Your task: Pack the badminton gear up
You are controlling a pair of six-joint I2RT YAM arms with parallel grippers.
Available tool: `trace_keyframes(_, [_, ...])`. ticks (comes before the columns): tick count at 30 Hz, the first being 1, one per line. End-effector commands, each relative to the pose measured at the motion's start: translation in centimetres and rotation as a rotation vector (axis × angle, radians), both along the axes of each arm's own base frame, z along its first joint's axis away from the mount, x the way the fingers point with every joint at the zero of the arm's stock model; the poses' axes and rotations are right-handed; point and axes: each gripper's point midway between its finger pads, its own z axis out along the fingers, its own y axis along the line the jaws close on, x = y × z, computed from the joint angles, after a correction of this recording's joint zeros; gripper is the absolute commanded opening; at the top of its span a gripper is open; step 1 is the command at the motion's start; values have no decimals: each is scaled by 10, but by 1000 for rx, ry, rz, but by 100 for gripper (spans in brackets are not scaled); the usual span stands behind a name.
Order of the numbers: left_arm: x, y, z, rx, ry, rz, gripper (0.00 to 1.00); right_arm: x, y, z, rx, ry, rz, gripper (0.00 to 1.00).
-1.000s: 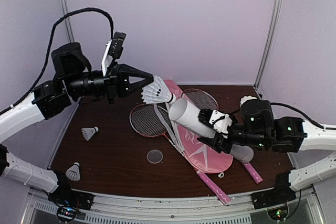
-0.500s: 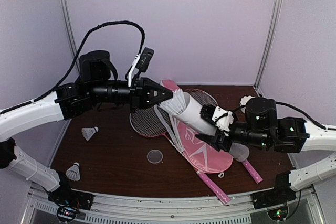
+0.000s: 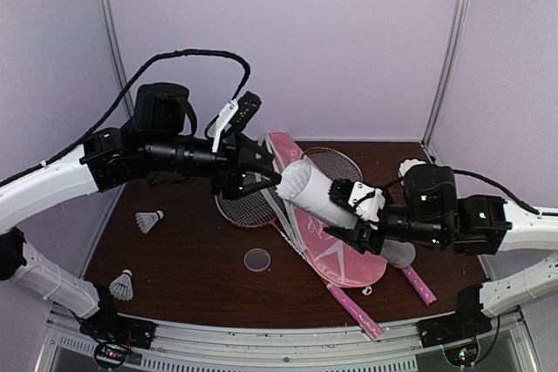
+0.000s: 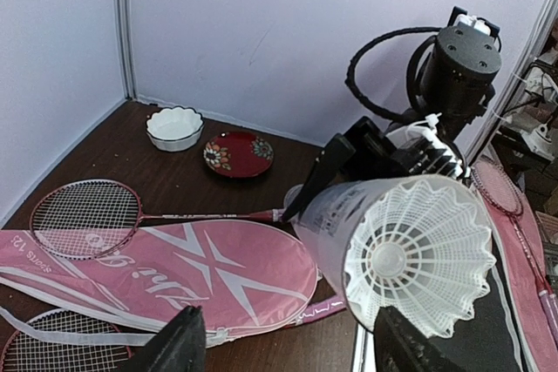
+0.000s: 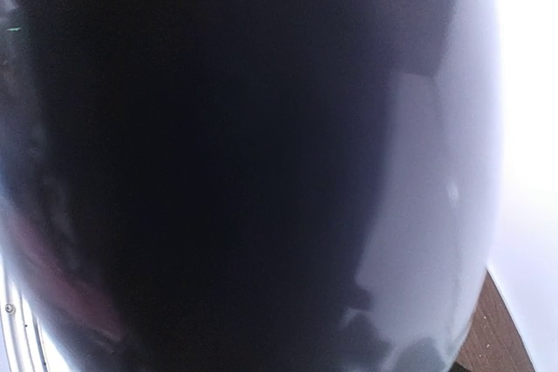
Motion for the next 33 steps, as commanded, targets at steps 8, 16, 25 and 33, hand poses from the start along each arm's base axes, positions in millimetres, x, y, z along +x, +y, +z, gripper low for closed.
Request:
trace_keyframes(8, [4, -7, -12, 134, 8, -12, 80, 1, 4, 15, 13, -35, -5, 46])
trace_keyframes(16, [3, -19, -40, 259, 3, -23, 81, 3, 3, 16, 10, -40, -17, 46])
trace_keyframes(25, [14, -35, -73, 412, -16, 10, 81, 4, 2, 24, 48, -39, -34, 45])
trace_keyframes(33, [46, 9, -31, 222, 61, 141, 86, 11, -10, -2, -21, -16, -102, 45])
